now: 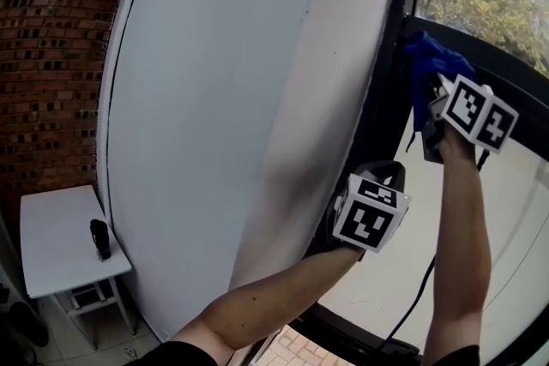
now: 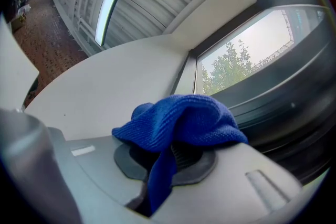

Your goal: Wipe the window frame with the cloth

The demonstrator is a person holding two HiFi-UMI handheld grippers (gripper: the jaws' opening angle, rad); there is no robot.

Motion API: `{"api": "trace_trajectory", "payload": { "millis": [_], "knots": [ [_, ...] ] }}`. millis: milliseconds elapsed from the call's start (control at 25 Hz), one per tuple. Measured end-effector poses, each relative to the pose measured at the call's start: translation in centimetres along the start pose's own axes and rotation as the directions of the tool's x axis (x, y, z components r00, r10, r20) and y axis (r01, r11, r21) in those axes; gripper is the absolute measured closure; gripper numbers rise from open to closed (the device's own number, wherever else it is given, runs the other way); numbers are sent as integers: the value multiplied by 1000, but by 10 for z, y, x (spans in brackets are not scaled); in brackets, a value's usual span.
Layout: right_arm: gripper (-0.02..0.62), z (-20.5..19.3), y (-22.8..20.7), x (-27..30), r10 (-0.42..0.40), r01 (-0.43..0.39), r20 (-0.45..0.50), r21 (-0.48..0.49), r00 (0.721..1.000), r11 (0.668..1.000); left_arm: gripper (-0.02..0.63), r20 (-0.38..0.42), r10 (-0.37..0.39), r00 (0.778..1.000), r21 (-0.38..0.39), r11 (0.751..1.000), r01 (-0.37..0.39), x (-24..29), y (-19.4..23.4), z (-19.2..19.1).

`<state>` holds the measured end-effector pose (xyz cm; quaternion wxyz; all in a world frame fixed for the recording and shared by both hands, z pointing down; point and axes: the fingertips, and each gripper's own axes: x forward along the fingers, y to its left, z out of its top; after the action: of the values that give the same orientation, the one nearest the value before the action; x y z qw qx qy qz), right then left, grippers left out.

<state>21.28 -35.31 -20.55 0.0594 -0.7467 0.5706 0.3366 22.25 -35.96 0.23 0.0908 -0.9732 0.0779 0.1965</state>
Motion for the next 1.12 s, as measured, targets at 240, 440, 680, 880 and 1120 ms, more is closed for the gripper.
{"api": "trace_trajectory", "payload": {
  "millis": [240,440,680,880,1120],
  "knots": [
    [545,9,-31,-32,-34,35,7,-20,999,999,615,-2,-51,999,-13,999,51,1,-31,-8],
    [545,9,-56,-60,-76,76,-12,-24,997,997,615,-3,-88,996,-35,996,87,5,-57,-12],
    [545,22,-84,-89,-110,109,-21,-23,994,994,615,15,-129,991,-49,990,130,8,-91,-6],
    [545,30,-100,-101,-146,146,-7,-16,989,989,615,36,-159,987,-55,986,160,6,-99,1],
    [546,40,-114,-118,-216,216,9,-12,976,976,615,56,-211,976,-72,974,214,-3,-111,7]
  ]
}}
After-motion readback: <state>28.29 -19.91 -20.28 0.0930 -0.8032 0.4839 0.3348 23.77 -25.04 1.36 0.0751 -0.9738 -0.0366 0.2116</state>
